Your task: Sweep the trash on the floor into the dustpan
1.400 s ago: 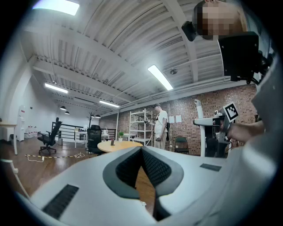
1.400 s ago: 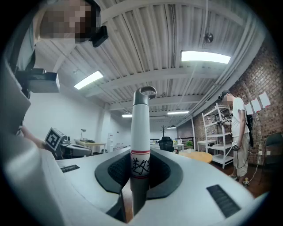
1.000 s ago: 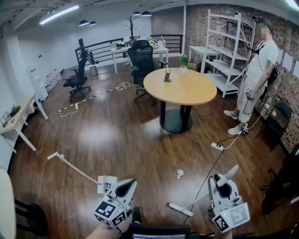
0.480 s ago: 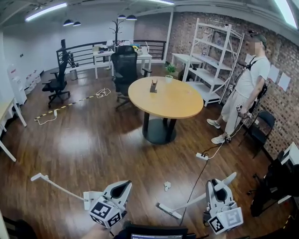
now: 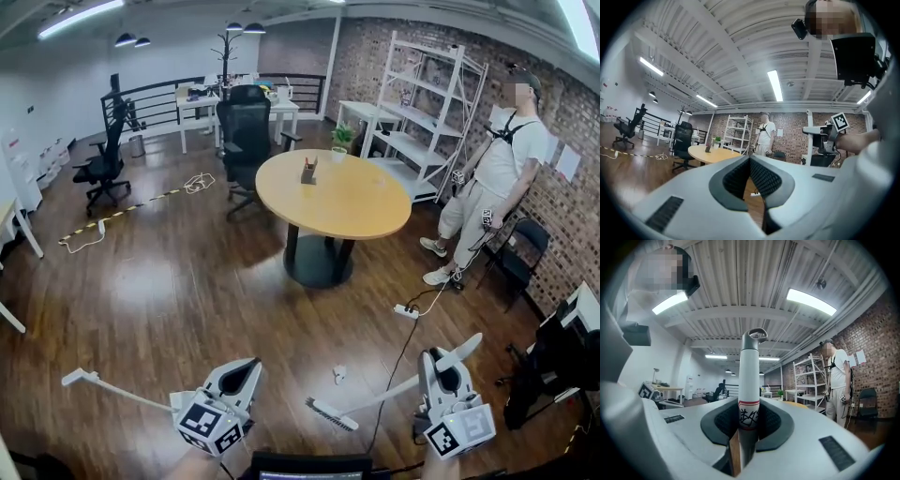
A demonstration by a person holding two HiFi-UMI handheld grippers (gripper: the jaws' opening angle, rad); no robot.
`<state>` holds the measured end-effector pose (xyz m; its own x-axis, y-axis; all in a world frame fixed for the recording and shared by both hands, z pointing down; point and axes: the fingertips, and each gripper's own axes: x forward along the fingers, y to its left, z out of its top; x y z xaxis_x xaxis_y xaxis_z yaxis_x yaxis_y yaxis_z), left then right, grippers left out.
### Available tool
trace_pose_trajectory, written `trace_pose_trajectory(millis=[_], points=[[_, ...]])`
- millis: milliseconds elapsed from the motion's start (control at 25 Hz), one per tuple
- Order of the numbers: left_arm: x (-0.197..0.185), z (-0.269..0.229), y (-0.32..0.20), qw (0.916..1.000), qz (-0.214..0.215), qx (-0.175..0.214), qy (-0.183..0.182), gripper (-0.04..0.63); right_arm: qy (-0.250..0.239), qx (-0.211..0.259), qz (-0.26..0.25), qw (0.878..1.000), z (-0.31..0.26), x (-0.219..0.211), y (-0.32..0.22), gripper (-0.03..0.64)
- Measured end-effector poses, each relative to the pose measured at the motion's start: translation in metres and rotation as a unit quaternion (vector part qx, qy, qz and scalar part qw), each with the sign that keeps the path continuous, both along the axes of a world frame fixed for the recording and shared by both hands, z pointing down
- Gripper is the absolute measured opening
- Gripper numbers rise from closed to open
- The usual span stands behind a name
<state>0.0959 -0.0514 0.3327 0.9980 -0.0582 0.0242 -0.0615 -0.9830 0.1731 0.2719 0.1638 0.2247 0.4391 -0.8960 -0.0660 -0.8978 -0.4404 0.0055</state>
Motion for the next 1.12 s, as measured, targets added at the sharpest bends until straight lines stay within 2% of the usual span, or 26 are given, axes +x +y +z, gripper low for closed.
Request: trace_pose_trajectory(millis=[320,600,920,1120], points=[[0.04,0.03,-0.039,0.9992,-0.035,-0.007,-0.017,0.015,-0.018,0.01,-0.037,0.999,0.02,0.039,-0.06,0.078],[0.112,0.021,-0.015,0.9967,-0.078,0.011,-0.021,0.015,-0.032,0.018,-0.093,0.995,0.021,0.101,-0.06,0.078],[0.234,0.026,0.03,0.994,-0.095,0.03,-0.045,0.015,-0.036,0.023,-0.137,0.99,0.037,0.22,-0.036,0.075],[0.315,0.062,0.049,0.9932,-0.098,0.027,-0.057,0.015,-0.023,0.01,-0.125,0.992,0.066,0.308,-0.02,0.075]])
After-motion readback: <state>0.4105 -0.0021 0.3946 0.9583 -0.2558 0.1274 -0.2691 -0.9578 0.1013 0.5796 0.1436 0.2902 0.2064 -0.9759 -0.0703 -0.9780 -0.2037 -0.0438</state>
